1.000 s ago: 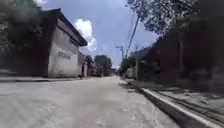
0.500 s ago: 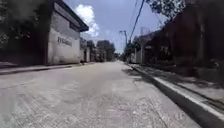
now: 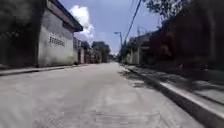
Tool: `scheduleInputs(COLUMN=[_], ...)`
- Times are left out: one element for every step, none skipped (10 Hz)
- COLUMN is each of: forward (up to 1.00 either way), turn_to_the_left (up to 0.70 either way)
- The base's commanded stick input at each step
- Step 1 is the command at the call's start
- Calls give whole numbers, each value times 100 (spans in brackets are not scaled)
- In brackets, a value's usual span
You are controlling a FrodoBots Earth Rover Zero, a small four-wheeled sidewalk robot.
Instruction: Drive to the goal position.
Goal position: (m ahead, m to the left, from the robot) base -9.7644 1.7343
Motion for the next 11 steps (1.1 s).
scheduleInputs(forward=[0,0,0,0,0,0,0,0,0,0,0], turn_to_the_left=[94,97,97,97,97,98,98,100,100,100,100])
